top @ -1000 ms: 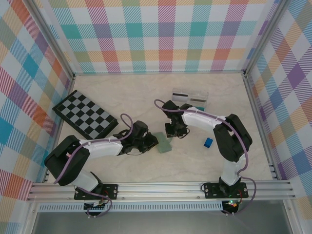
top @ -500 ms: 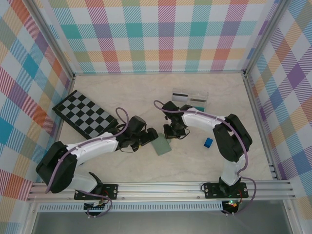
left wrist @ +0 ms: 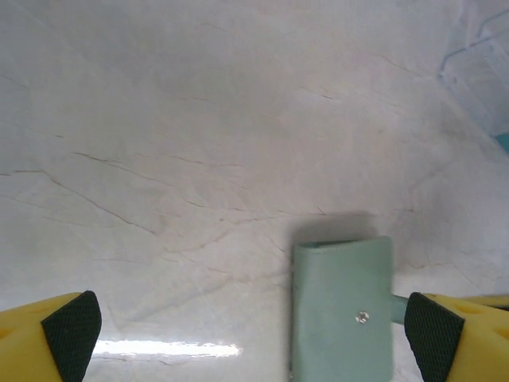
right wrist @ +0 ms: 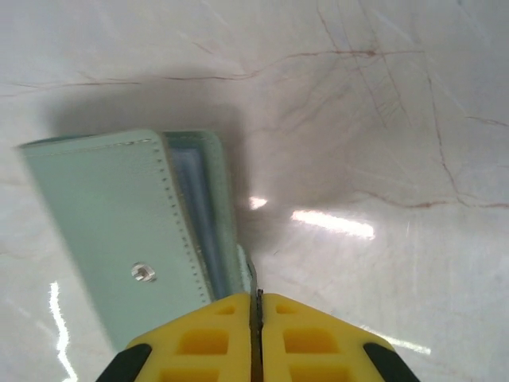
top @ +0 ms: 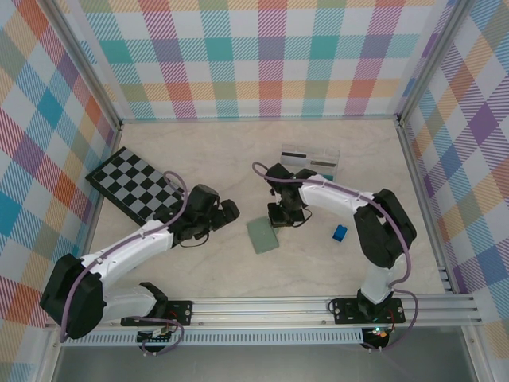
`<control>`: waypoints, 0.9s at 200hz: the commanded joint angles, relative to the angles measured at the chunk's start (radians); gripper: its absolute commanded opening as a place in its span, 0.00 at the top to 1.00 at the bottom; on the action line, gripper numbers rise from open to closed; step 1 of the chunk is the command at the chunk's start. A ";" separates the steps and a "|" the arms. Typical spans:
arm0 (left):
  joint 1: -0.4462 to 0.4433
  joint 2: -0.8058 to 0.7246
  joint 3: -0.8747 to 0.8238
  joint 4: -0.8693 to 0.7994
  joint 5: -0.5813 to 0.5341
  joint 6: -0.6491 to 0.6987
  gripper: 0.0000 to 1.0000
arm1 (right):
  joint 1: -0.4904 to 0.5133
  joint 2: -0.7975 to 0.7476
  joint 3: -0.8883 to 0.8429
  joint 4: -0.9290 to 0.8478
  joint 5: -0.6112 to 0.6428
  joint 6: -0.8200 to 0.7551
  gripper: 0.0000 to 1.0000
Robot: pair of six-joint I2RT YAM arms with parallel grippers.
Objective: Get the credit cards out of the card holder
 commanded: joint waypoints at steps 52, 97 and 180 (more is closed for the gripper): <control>0.190 -0.055 -0.081 0.025 0.243 0.061 0.00 | 0.090 0.026 0.230 -0.086 -0.049 0.114 0.92; 0.199 -0.087 -0.118 0.028 0.321 0.071 0.00 | 0.135 0.069 0.273 -0.104 -0.042 0.173 0.92; 0.198 -0.093 -0.138 0.052 0.445 0.073 0.00 | 0.055 0.043 0.219 -0.172 0.097 0.154 0.94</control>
